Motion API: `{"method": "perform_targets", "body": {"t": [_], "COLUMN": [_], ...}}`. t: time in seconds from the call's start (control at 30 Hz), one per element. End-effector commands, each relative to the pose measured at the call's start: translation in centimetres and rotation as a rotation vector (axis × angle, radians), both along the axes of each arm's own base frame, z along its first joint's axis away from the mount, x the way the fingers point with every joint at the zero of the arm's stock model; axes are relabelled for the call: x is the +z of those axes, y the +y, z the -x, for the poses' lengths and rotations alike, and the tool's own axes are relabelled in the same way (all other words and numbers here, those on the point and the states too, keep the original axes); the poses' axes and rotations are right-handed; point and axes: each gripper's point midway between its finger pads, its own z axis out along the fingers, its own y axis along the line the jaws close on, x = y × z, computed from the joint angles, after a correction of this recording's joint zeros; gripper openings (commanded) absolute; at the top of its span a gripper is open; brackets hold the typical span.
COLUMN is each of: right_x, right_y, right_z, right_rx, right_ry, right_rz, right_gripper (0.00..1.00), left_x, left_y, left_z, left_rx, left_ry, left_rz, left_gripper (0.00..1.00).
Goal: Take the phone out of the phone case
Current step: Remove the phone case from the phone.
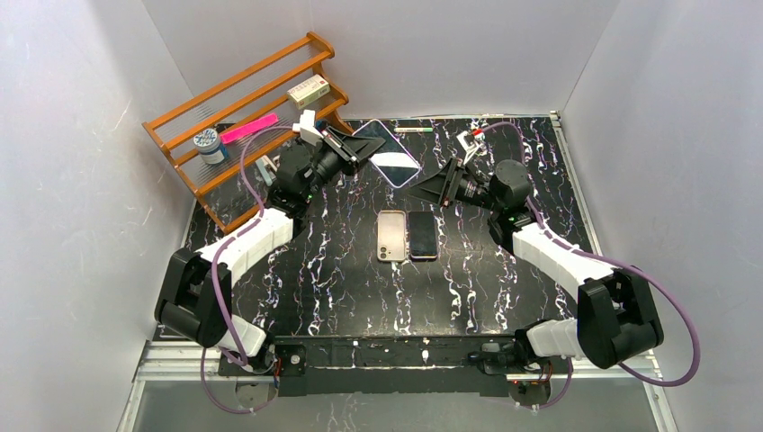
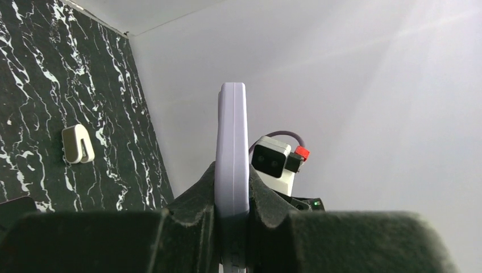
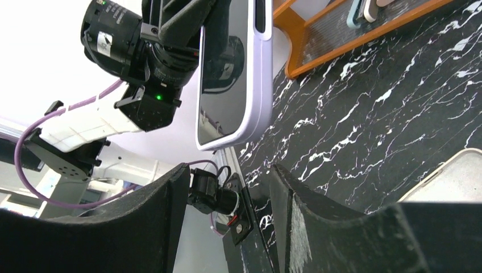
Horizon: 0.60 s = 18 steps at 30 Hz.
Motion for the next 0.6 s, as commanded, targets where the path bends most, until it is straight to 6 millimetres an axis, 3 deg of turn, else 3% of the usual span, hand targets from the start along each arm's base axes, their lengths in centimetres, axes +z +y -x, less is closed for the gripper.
{"method": "perform_targets", "body": {"t": [0.0,0.3,0.57], "right_x": [3.6,5.6,6.3], "right_y": [-0.2,-0.2,0.0], "right_z": [0.2,0.3,1.0], "right_rx": [-0.035,-0.048,-0.031], "right_ry": [-0.126,-0.194,-0.231], "right_rz": [-0.085,-0.141,-0.16], "right_gripper": [0.61,0.57,0.56], "left_x": [3.8,3.9,3.5], "left_y": [-0.2,-1.3,-0.9], "left_z": [0.5,0.9,0.9], "left_rx": [0.032,0.047,0.085], "left_ry": [-0.077,-0.061,-0.039], "left_rz": [0.1,0.127,0.141], "left_gripper": [0.0,0.0,0.0]}}
